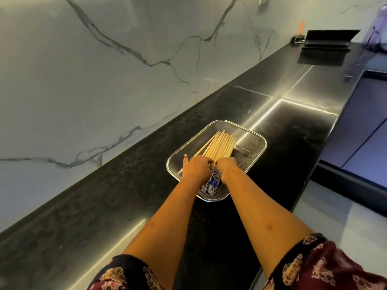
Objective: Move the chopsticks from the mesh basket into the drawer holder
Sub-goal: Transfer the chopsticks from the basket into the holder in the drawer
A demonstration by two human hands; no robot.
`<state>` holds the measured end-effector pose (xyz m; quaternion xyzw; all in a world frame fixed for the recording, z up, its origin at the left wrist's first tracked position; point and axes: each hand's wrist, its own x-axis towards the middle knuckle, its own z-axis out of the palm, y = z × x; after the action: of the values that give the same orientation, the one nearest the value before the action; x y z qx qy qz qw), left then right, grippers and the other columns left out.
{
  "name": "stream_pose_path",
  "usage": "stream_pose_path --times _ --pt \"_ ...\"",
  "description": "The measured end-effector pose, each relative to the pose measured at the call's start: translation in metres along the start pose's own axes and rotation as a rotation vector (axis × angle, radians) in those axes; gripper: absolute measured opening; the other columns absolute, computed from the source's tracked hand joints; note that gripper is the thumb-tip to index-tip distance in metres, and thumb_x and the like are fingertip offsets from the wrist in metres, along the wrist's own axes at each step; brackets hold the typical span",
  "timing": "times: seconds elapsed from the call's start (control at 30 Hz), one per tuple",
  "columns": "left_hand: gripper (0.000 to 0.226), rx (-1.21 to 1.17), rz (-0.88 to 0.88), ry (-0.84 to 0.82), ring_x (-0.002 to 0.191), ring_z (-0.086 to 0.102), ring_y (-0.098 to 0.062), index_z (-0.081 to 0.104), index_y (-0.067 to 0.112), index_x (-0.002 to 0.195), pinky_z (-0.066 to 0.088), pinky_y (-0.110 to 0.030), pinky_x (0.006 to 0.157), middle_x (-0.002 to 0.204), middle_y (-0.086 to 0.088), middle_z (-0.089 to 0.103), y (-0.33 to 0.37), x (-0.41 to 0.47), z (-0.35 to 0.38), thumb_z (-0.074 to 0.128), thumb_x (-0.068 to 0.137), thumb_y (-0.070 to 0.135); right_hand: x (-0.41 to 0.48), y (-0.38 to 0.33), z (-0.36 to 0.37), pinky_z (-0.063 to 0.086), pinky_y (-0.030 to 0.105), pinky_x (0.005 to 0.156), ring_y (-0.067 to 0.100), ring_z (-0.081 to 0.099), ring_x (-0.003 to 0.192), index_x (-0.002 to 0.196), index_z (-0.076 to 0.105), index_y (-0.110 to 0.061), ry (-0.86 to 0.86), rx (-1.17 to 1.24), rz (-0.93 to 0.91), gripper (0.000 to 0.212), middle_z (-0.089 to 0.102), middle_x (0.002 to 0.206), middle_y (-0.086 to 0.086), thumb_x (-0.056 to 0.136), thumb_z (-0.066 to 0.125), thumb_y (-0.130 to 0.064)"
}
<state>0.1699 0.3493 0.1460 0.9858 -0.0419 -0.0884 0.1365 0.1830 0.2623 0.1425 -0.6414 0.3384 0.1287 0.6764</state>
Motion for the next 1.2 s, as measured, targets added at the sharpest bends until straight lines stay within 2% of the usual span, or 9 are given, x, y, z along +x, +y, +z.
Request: stream_pose_path --times 0.1,0.23,0.3,0.4,0.6,0.77,0.97,1.1,1.2 --pt "0.040 -0.078 0.019 0.037 0.126 0.050 -0.021 0.056 0.025 0.128 0.014 -0.051 0.117 0.133 -0.002 0.057 -0.004 0.003 0.002 0.049 0.091 0.013 0.010 0.004 0.002 0.052 0.036 0.081 0.032 0.061 0.105 0.126 0.049 0.003 0.058 0.036 -0.024 0.035 0.059 0.125 0.022 0.092 0.043 0.005" --pt "0.039 -0.172 0.023 0.049 0.120 0.053 -0.021 0.059 0.021 0.126 0.041 -0.041 0.106 0.131 -0.002 0.058 -0.008 0.000 0.001 0.053 0.089 0.010 0.009 0.004 0.000 0.055 0.038 0.081 0.032 0.063 0.097 0.120 0.052 0.005 0.085 0.071 -0.037 0.030 0.061 0.117 0.023 0.092 0.042 0.009" --pt "0.038 -0.174 0.011 0.071 0.120 0.052 -0.021 0.059 0.021 0.125 0.041 -0.043 0.106 0.131 -0.001 0.058 -0.007 -0.001 0.001 0.052 0.089 0.010 0.010 0.004 -0.001 0.054 0.035 0.074 0.028 0.061 0.084 0.116 0.054 0.006 0.093 0.073 -0.043 0.029 0.062 0.108 0.022 0.091 0.042 0.010" --pt "0.040 -0.219 -0.020 0.069 0.121 0.052 -0.021 0.059 0.021 0.125 0.041 -0.043 0.107 0.132 -0.002 0.057 -0.002 -0.003 -0.002 0.051 0.089 0.007 0.015 0.000 -0.002 0.057 0.036 0.067 0.028 0.065 0.084 0.115 0.056 0.004 0.105 0.084 -0.025 0.026 0.064 0.103 0.018 0.090 0.048 0.009" --pt "0.037 -0.288 -0.071 0.050 0.114 0.057 -0.023 0.061 0.022 0.124 0.046 -0.044 0.102 0.134 -0.005 0.056 0.003 -0.005 -0.004 0.050 0.091 0.009 0.014 -0.010 -0.006 0.059 0.040 0.073 0.028 0.068 0.083 0.107 0.060 0.002 0.047 0.074 -0.014 0.019 0.067 0.097 0.018 0.088 0.057 0.005" --pt "0.039 -0.290 -0.076 0.056 0.109 0.060 -0.022 0.062 0.024 0.121 0.051 -0.040 0.096 0.131 -0.003 0.058 0.004 -0.009 -0.005 0.050 0.090 0.005 0.011 -0.009 -0.006 0.049 0.031 0.060 0.028 0.062 0.093 0.126 0.054 0.002 0.096 -0.059 -0.059 0.036 0.063 0.117 0.020 0.091 0.050 0.005" --pt "0.034 -0.192 -0.048 0.038 0.118 0.055 -0.020 0.065 0.025 0.116 0.045 -0.041 0.104 0.129 -0.001 0.058 0.003 -0.013 -0.001 0.057 0.087 0.010 0.009 -0.002 -0.003 0.048 0.032 0.077 0.032 0.060 0.110 0.128 0.051 0.005 0.118 -0.166 -0.054 0.034 0.059 0.125 0.021 0.095 0.042 0.001" --pt "0.033 -0.134 -0.033 0.033 0.116 0.056 -0.021 0.064 0.023 0.119 0.047 -0.037 0.102 0.128 -0.003 0.059 0.003 -0.014 0.000 0.056 0.088 0.013 0.009 0.002 -0.002 0.044 0.029 0.072 0.026 0.056 0.092 0.124 0.053 0.007 0.098 -0.190 -0.036 0.033 0.061 0.122 0.021 0.092 0.046 0.003" --pt "0.032 -0.138 -0.038 0.032 0.112 0.058 -0.021 0.065 0.022 0.119 0.047 -0.035 0.098 0.124 -0.004 0.061 0.002 -0.014 0.000 0.056 0.088 0.013 0.008 0.003 0.000 0.047 0.030 0.074 0.029 0.061 0.099 0.121 0.055 0.005 0.077 -0.149 -0.032 0.030 0.062 0.120 0.020 0.091 0.050 0.002"
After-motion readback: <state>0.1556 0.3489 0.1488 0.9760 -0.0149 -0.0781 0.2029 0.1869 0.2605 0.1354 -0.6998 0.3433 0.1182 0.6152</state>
